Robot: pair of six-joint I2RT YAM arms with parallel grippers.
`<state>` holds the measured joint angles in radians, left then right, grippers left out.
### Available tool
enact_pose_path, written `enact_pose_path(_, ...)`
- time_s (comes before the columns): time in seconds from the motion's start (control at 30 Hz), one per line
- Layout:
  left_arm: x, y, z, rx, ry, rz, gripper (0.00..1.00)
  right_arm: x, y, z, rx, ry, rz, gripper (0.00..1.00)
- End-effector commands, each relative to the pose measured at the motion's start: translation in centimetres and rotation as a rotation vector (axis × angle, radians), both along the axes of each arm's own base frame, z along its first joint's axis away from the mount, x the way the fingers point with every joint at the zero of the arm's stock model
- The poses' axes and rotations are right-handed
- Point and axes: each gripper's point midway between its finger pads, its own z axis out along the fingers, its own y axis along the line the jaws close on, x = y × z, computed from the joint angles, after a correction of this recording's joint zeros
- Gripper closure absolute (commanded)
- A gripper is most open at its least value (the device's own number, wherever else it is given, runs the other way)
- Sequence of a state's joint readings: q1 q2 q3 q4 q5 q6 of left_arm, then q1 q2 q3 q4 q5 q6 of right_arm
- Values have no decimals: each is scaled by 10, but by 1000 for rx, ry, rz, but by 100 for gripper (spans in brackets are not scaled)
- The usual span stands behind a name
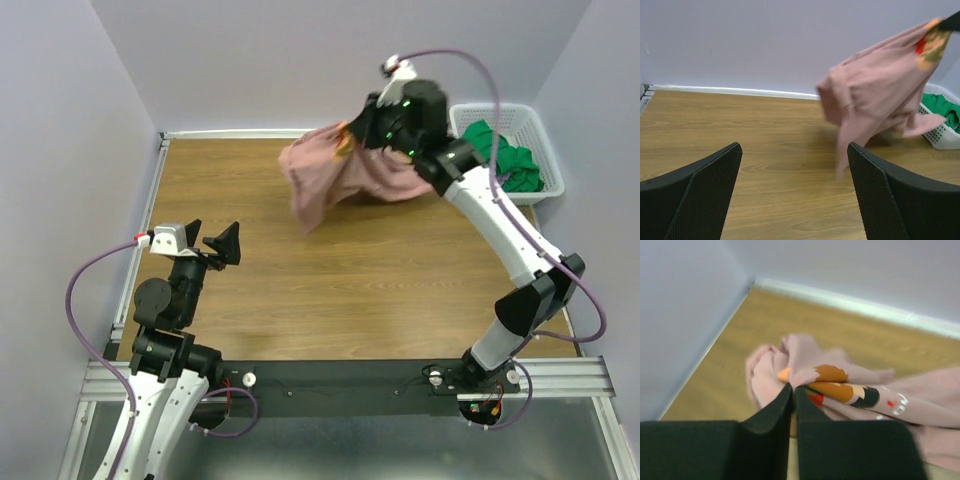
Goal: Fold and stack the t-shirts
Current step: Move the tshirt to the center of the board, then flatten the tshirt out
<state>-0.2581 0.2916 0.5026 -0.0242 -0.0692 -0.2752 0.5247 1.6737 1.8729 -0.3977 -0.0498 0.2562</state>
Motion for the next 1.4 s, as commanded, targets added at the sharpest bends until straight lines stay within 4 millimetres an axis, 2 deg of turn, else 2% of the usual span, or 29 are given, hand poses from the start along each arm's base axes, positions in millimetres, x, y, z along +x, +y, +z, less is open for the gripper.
enact_pose_path(0.0,-1,-7,-2,-12,-1,-36,6,-36,48,-107,-43,275,128,80)
enact_pose_path(0.07,1,-9,-4,-19,9,-44,6,-44,47,-139,-54,360,115,58)
enact_pose_path(0.1,3,-10,-7,-30,23,-43,6,-52,38,-166,-88,411,96,45)
enact_pose_path(0.17,6,-10,-14,-41,61,-37,6,-56,24,-184,-124,432,45,27)
enact_pose_path(0.23,11,-4,-22,-95,114,8,6,-63,6,-199,-167,442,-6,24)
enact_pose_path(0.33,20,5,-56,-197,267,102,6,-65,-17,-212,-237,425,-71,23)
enact_pose_path(0.43,28,9,-97,-257,439,183,6,-58,-61,-246,-277,494,-172,25)
enact_pose_path(0.53,31,18,-118,-331,518,270,5,-52,-78,-264,-247,544,-190,26)
enact_pose_path(0.57,32,19,-132,-335,553,289,5,-51,-88,-276,-240,574,-203,26)
enact_pose_path(0.63,37,21,-141,-342,572,293,5,-45,-83,-280,-217,567,-174,27)
enact_pose_path(0.67,40,21,-153,-335,602,303,5,-45,-79,-283,-213,572,-145,28)
enact_pose_path(0.77,56,20,-165,-352,617,312,5,-34,-66,-300,-223,587,-89,31)
enact_pose_path(0.83,66,16,-169,-352,628,298,7,-29,-66,-310,-238,597,-89,36)
enact_pose_path(0.87,74,15,-179,-344,654,306,9,-26,-67,-313,-244,595,-91,37)
enact_pose_path(0.9,81,13,-179,-337,654,294,12,-22,-67,-322,-249,608,-93,38)
enact_pose_path(0.93,93,10,-183,-328,668,293,14,-19,-70,-326,-246,614,-97,40)
enact_pose_path(0.97,100,9,-186,-316,677,293,16,-17,-72,-337,-249,635,-102,40)
enact_pose_path(1.03,113,6,-193,-297,701,290,18,-12,-79,-346,-241,657,-116,42)
enact_pose_path(1.07,127,4,-201,-286,729,296,18,-10,-81,-350,-228,671,-121,43)
enact_pose_path(1.13,142,2,-209,-274,760,283,18,-4,-99,-363,-212,706,-163,43)
enact_pose_path(1.17,157,-2,-217,-266,789,273,18,-1,-111,-367,-190,724,-192,43)
enact_pose_path(1.23,174,-2,-224,-260,812,269,18,1,-124,-374,-172,744,-224,43)
enact_pose_path(1.27,190,-5,-214,-265,793,258,18,2,-130,-376,-165,756,-242,43)
enact_pose_path(1.3,197,-7,-231,-254,833,257,18,3,-144,-382,-145,778,-280,43)
enact_pose_path(1.33,204,-10,-233,-257,843,240,18,2,-149,-385,-137,791,-299,43)
enact_pose_path(1.37,221,-12,-220,-268,814,227,18,2,-156,-387,-126,800,-319,43)
